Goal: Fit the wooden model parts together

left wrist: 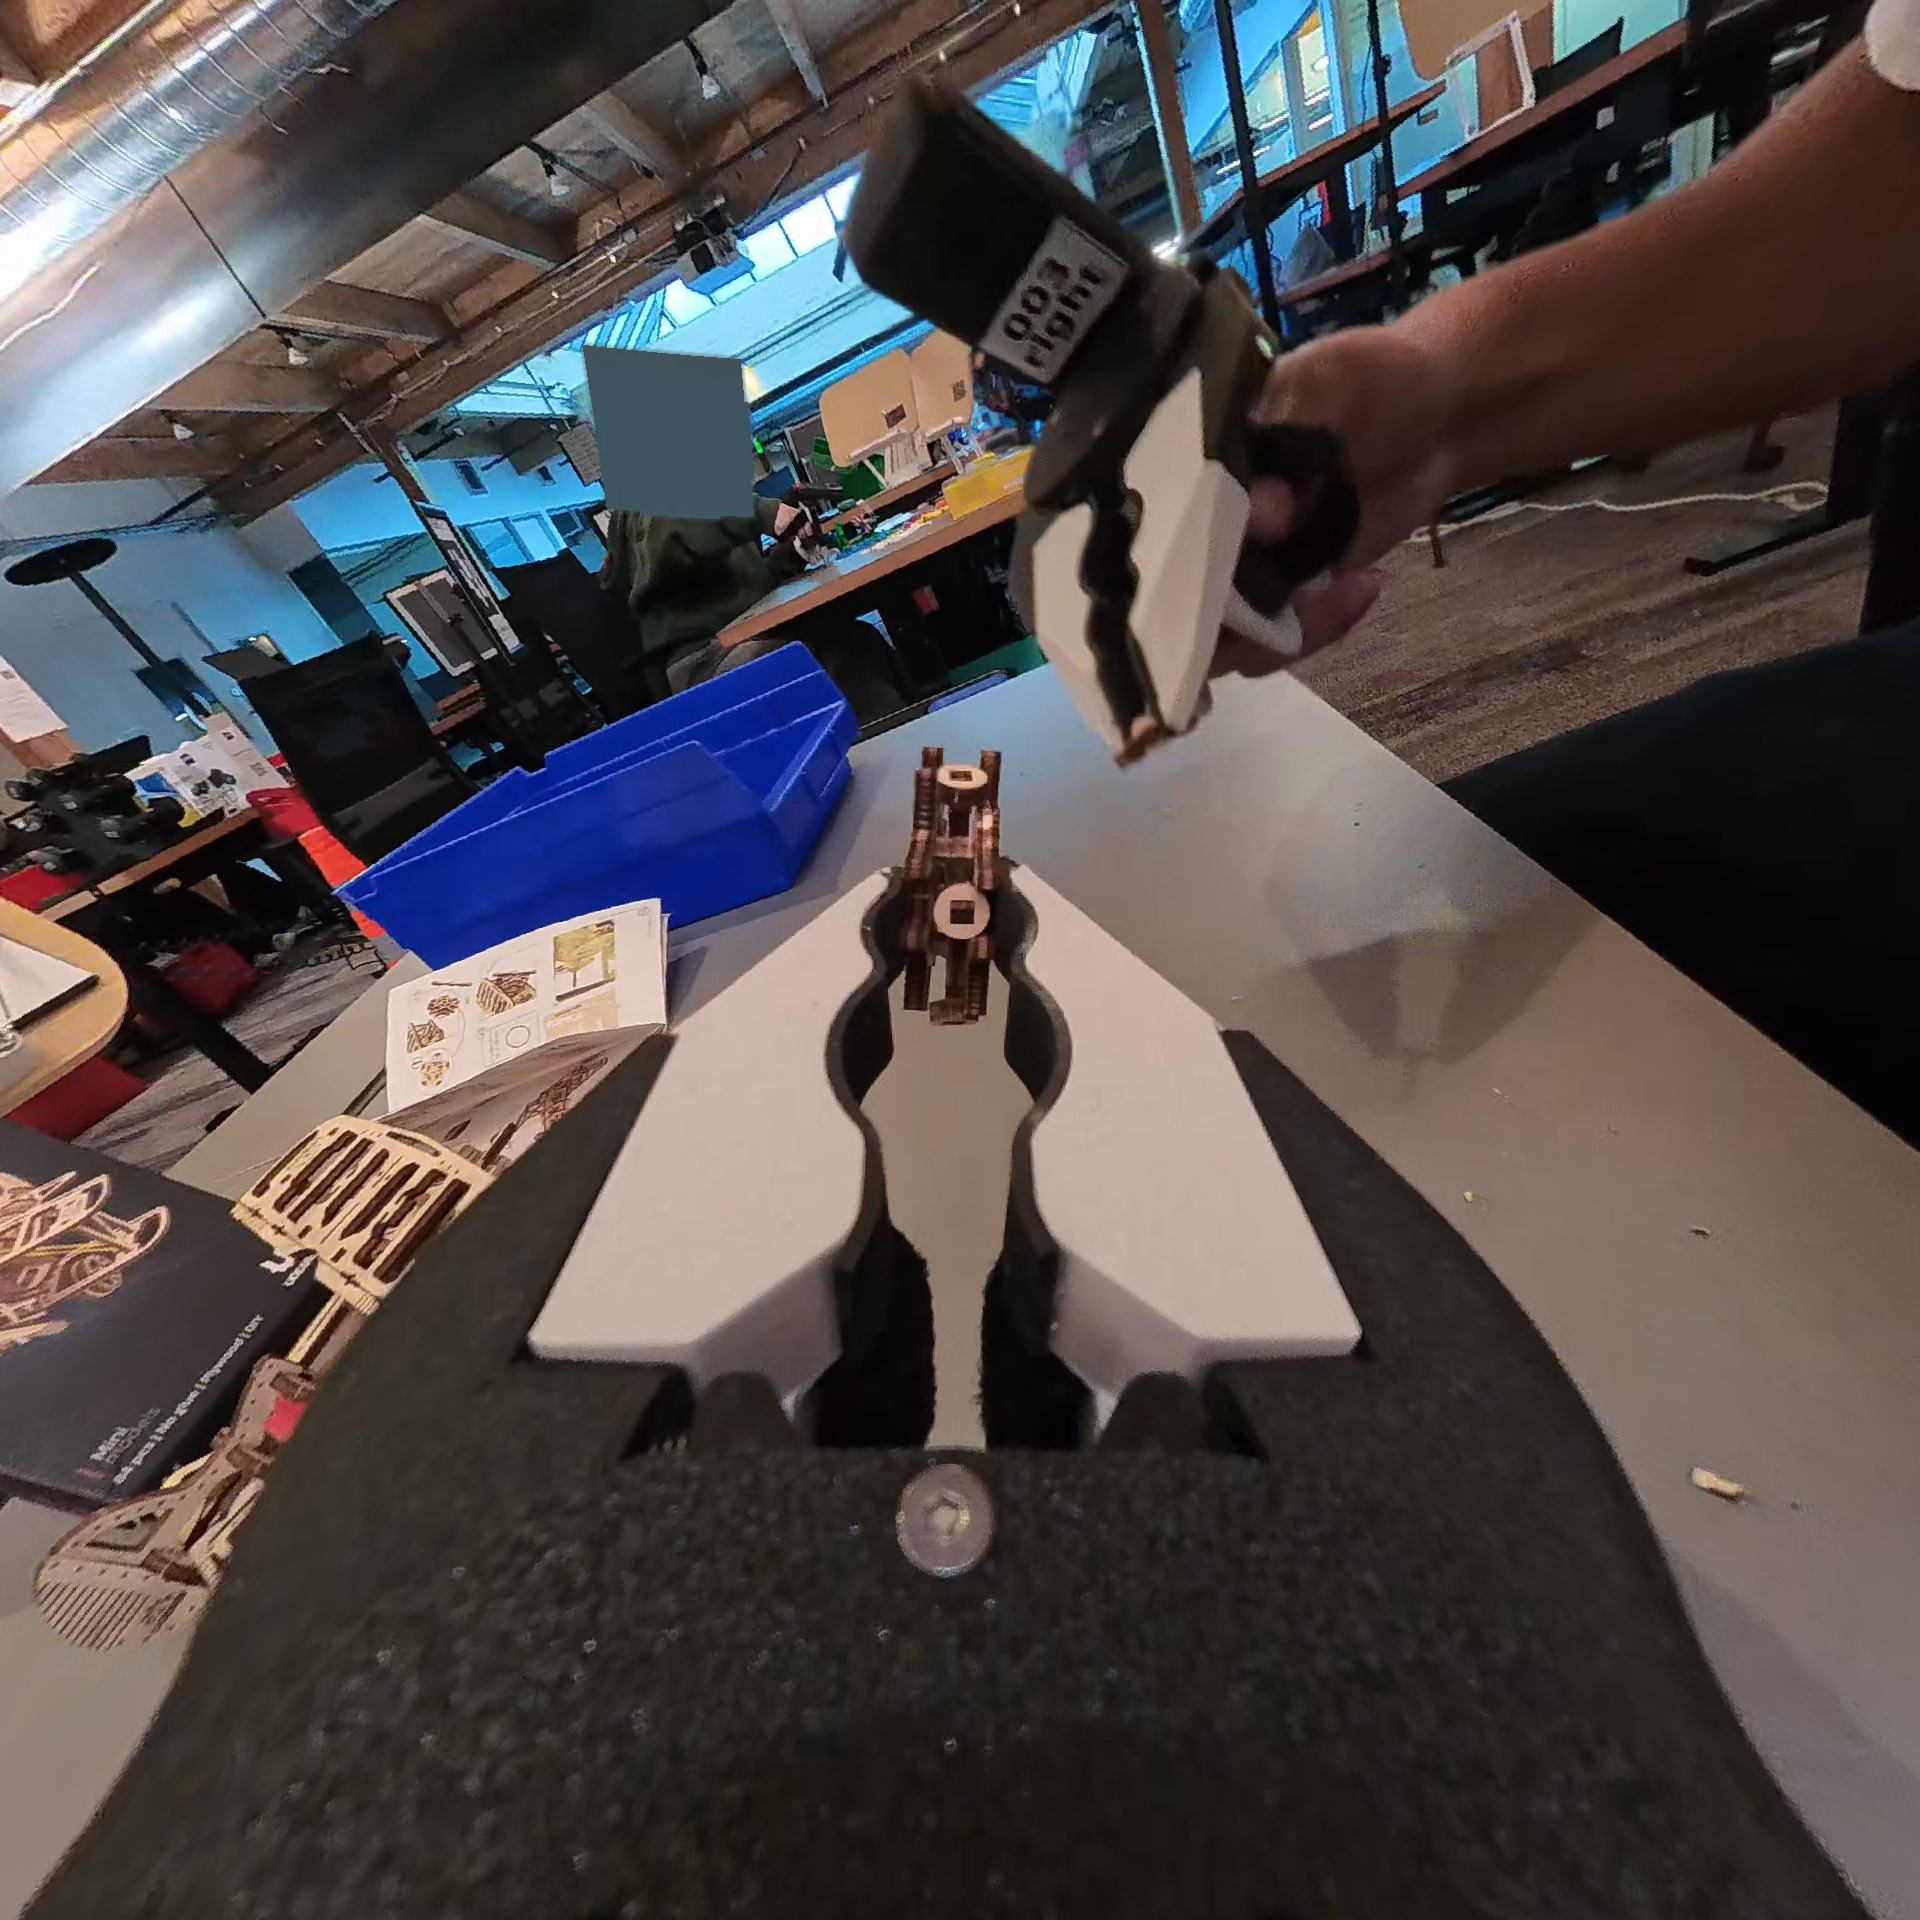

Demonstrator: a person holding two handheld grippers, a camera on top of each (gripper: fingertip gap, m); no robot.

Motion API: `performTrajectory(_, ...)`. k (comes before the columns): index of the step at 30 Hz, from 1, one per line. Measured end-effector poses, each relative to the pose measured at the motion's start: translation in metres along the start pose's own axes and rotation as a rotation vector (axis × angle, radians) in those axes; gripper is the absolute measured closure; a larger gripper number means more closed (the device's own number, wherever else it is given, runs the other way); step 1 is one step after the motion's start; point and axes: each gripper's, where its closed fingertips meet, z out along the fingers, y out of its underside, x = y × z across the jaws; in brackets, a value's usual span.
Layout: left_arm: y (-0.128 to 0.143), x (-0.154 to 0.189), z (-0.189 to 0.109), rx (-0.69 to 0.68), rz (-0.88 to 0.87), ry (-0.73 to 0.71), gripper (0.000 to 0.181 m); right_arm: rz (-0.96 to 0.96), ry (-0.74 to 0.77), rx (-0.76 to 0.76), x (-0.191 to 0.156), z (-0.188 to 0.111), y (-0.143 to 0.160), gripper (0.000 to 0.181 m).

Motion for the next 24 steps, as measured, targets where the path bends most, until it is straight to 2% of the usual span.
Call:
performTrajectory(4,-0.002,0.006,0.001,0.012,0.003,0.024,0.168,0.024,-0.019,0.048,-0.002,-0.002,-0.022,0.174)
performTrajectory(9,-0.004,0.014,0.003,0.021,0.003,0.054,0.168,-0.010,0.014,-0.001,-0.005,0.003,-0.019,0.174)
performTrajectory(13,-0.007,0.013,0.002,0.038,-0.020,0.058,0.168,0.048,-0.005,0.011,-0.011,0.003,-0.023,0.174)
performTrajectory(18,-0.012,0.013,0.001,0.077,-0.016,0.055,0.168,0.023,-0.008,0.031,-0.015,0.000,-0.028,0.174)
performTrajectory(20,-0.012,0.015,0.001,0.078,0.114,0.026,0.168,-0.040,0.069,-0.023,-0.003,0.000,-0.017,0.174)
performTrajectory(22,0.000,0.021,0.006,-0.008,0.328,-0.012,0.168,-0.158,0.154,-0.138,0.015,0.002,0.010,0.174)
performTrajectory(24,0.013,0.035,0.010,-0.100,0.571,-0.014,0.168,-0.167,0.088,-0.216,0.011,0.010,0.036,0.174)
